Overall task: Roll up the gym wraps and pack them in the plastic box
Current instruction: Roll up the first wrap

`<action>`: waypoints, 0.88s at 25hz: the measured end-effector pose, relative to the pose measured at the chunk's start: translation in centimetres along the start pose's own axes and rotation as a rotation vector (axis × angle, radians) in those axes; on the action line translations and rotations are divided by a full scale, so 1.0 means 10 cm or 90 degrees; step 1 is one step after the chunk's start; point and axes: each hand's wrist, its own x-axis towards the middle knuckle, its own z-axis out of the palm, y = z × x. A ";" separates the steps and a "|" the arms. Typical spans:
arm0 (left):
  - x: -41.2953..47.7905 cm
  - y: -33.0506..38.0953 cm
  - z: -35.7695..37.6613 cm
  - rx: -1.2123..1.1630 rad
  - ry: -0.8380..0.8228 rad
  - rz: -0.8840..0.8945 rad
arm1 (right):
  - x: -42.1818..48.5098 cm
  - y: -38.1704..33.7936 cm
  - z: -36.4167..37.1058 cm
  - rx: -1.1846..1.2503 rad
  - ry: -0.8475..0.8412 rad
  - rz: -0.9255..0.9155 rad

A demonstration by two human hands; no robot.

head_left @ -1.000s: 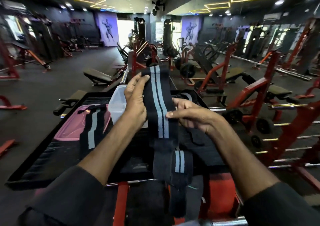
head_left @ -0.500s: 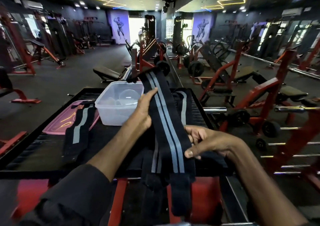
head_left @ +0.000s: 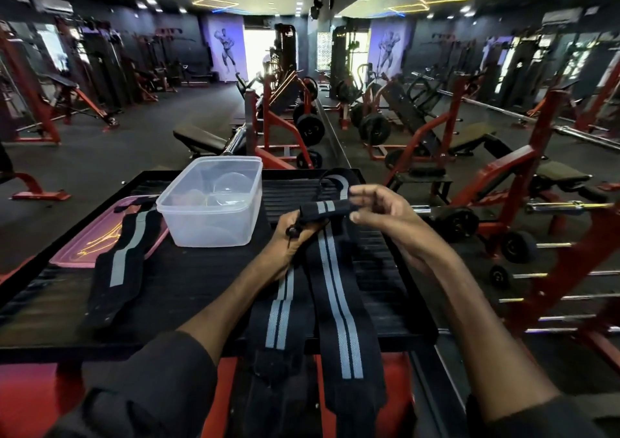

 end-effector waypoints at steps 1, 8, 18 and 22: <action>0.02 -0.02 -0.01 0.001 -0.009 -0.001 | 0.10 -0.05 0.10 0.001 0.009 -0.027; 0.12 -0.14 -0.01 -0.146 -0.028 -0.145 | 0.66 0.23 0.29 -0.106 0.010 -0.135; 0.35 -0.16 -0.11 -0.062 -0.009 -0.193 | 0.73 0.64 0.10 -0.032 -0.027 -0.153; 0.46 -0.26 -0.15 0.095 -0.023 -0.069 | 0.73 0.73 0.08 -0.014 -0.026 -0.157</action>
